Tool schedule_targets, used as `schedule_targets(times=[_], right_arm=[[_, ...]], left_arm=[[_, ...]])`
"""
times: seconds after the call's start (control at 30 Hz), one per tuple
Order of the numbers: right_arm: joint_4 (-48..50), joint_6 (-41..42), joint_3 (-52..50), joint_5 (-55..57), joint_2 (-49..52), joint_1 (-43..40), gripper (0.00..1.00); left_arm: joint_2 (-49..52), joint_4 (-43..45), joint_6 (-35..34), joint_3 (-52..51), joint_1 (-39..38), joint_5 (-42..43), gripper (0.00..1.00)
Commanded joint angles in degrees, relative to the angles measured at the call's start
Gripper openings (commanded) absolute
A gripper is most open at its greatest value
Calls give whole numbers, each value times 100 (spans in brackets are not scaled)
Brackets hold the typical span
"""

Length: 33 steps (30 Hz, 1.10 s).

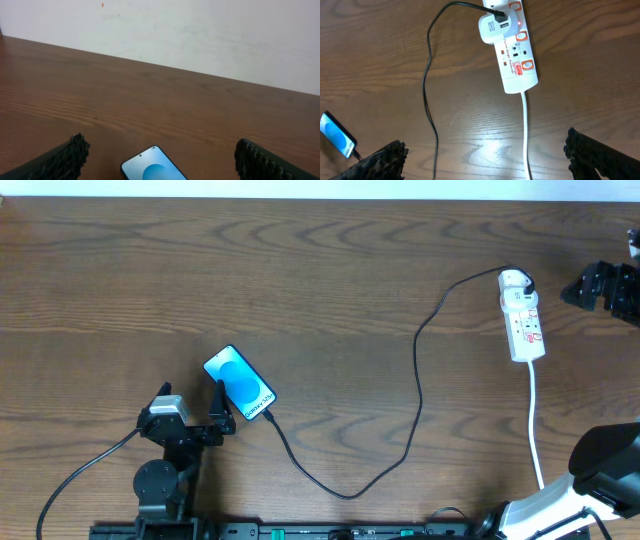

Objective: Plug charger to phone and switch on socket

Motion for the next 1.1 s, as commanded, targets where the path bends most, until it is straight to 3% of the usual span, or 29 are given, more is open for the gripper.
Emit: schedule_targets(times=[0.0,0.23,0.6,0.87,1.07], right_arm=[[-2,33,92,-11,-57,20,99],[-2,33,85,-13,-50,26,99],[1075,33,-264,-79,-149,634,99],[2568,70,-1539,-83,-616,1565,99],[4446,728,-3091,-83,-1252,2044,99]], left_arm=[[-35,-245,-24,-59,26,98,96],[-35,-245,-24,-59,26,98,96],[-35,-245,-24,-59,26,98,96],[-35,-243,-24,-59,26,98,96],[-35,-245,-24,-59,26,98,96]])
